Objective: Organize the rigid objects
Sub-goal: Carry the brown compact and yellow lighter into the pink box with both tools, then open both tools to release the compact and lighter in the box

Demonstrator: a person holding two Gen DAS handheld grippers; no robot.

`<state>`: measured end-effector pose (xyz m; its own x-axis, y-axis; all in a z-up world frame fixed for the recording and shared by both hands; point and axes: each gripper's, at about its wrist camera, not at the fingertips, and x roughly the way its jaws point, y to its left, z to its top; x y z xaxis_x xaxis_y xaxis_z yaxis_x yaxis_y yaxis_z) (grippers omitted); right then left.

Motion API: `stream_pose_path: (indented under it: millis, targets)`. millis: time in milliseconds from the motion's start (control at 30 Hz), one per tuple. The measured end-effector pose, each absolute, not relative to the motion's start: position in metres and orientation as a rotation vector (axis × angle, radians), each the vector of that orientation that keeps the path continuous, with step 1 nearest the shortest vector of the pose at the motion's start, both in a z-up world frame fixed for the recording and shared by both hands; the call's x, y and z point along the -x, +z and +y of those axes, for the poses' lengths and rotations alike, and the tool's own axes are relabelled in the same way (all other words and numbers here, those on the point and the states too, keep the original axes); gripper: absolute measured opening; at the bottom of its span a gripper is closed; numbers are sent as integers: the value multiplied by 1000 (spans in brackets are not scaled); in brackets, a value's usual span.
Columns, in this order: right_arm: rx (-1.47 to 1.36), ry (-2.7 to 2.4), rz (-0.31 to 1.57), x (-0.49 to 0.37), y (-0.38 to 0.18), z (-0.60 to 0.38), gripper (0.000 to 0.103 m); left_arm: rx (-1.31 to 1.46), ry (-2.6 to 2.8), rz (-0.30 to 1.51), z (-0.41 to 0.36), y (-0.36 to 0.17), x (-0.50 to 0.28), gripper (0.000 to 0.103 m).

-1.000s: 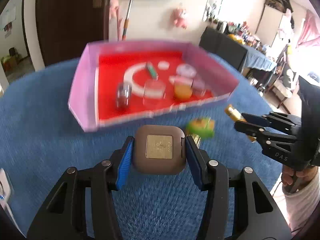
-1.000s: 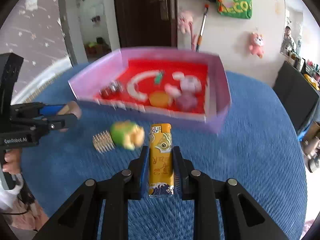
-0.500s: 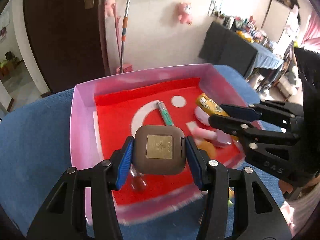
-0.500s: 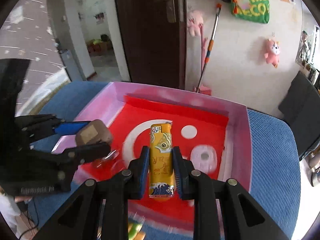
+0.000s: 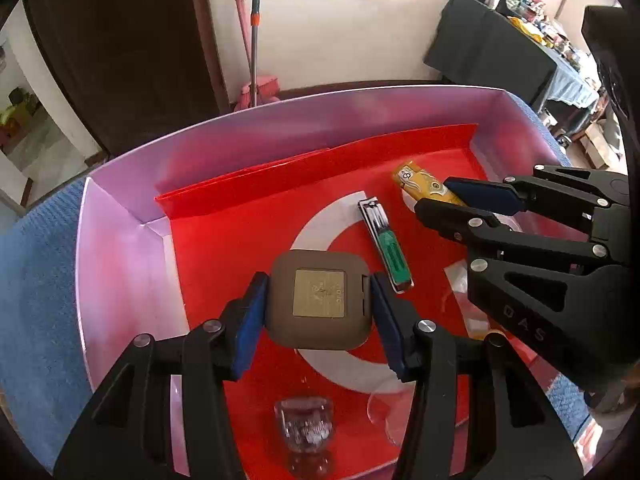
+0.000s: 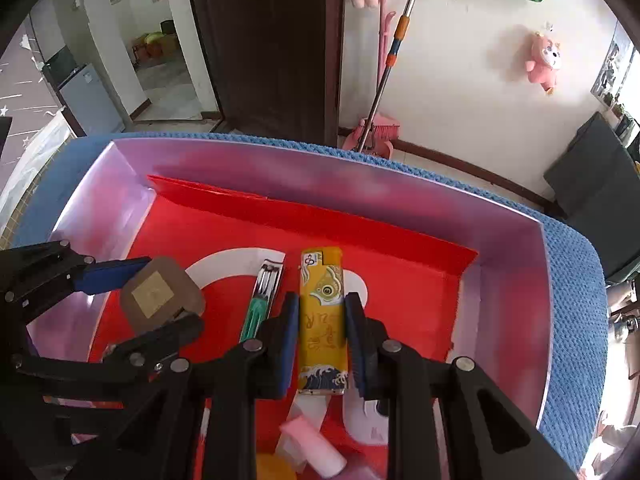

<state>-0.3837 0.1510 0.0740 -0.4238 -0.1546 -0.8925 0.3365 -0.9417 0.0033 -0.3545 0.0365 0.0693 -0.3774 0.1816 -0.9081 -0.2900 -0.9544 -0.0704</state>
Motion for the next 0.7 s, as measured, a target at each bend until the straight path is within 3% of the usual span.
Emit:
stream_pose_path:
  millis: [233, 700]
  targets:
    - [-1525, -2404, 245, 391, 63, 152, 25, 1603, 2368, 55, 32, 58, 365, 49]
    - [-1526, -2398, 271, 390, 67, 153, 25, 1584, 2375, 41, 33, 54, 360, 49]
